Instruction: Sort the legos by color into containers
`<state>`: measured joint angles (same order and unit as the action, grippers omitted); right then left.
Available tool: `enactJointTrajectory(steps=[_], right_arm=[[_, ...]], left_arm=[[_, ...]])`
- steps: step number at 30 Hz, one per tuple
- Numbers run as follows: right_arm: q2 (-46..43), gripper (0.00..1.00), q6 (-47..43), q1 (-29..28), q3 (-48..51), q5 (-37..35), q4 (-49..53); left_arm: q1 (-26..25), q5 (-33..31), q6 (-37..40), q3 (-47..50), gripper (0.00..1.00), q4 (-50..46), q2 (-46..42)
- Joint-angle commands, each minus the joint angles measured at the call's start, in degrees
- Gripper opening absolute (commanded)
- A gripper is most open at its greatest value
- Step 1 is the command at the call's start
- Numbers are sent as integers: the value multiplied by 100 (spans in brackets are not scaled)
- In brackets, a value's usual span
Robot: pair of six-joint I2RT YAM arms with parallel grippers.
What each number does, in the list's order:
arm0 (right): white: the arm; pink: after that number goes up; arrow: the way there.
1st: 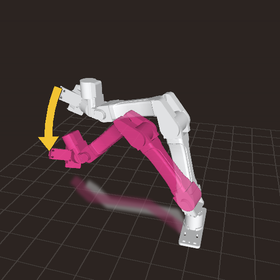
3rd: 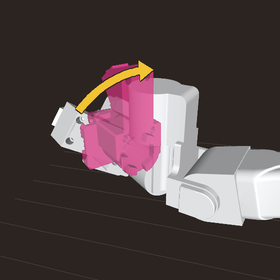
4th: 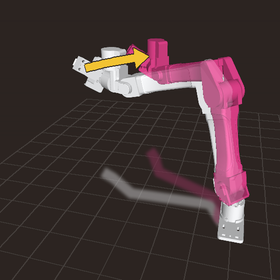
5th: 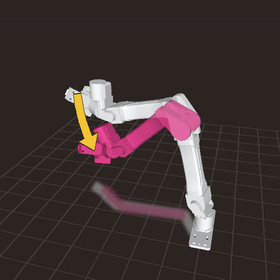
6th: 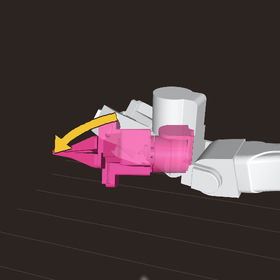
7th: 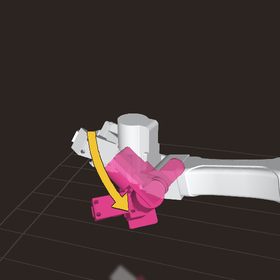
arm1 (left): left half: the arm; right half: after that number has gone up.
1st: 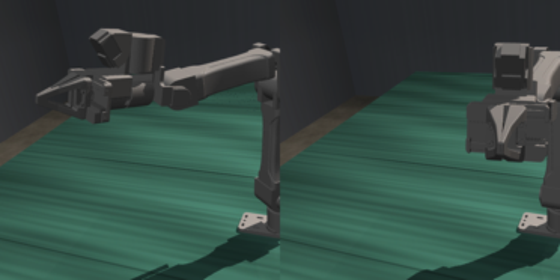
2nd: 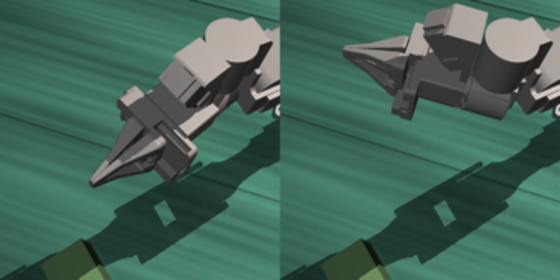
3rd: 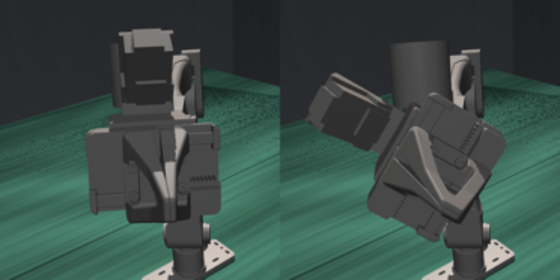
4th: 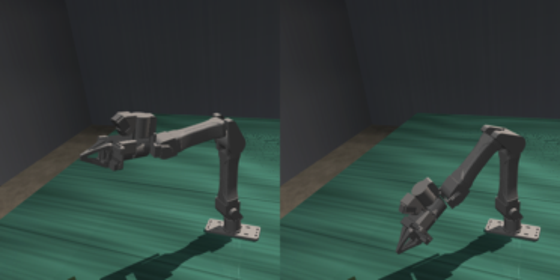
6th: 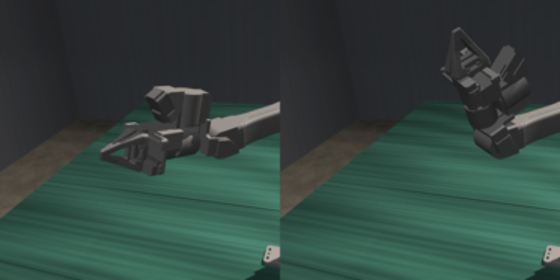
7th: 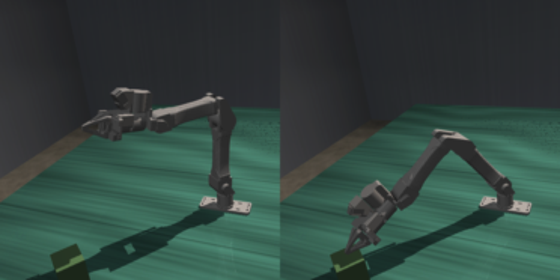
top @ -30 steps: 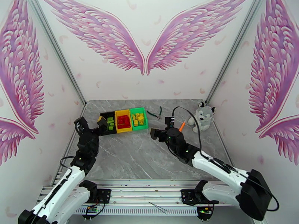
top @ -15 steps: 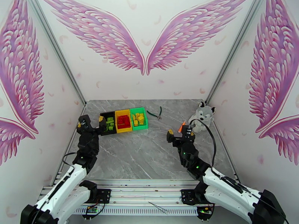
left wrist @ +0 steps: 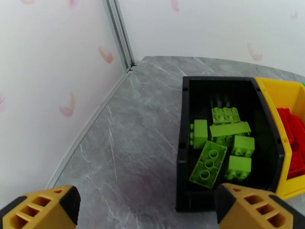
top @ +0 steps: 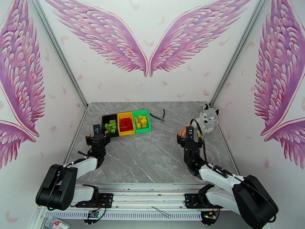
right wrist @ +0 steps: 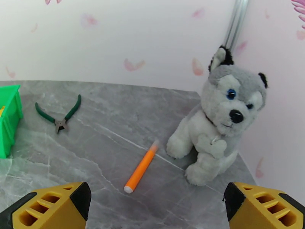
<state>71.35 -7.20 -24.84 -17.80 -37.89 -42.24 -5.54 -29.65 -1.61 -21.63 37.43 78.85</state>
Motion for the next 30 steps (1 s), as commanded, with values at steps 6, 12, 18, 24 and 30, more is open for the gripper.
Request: enactJointTrajectory(steps=[6, 12, 18, 24, 30], right_arm=[[1369, 99, -182, 716, -972, 1066, 149], [1623, 99, 669, 1690, -435, 2525, -743], [1767, 99, 744, 1812, -410, 2609, -940], [1768, 99, 719, 1803, -388, 2570, -989], [1763, 99, 720, 1799, -393, 2576, -973]], left_arm=[[247, 838, 21, -28, 98, 1069, 681], [256, 889, 57, 101, 99, 1704, 947], [361, 963, -76, 71, 99, 1546, 912], [364, 990, -74, 86, 99, 1569, 904], [335, 896, -43, 100, 99, 1594, 904]])
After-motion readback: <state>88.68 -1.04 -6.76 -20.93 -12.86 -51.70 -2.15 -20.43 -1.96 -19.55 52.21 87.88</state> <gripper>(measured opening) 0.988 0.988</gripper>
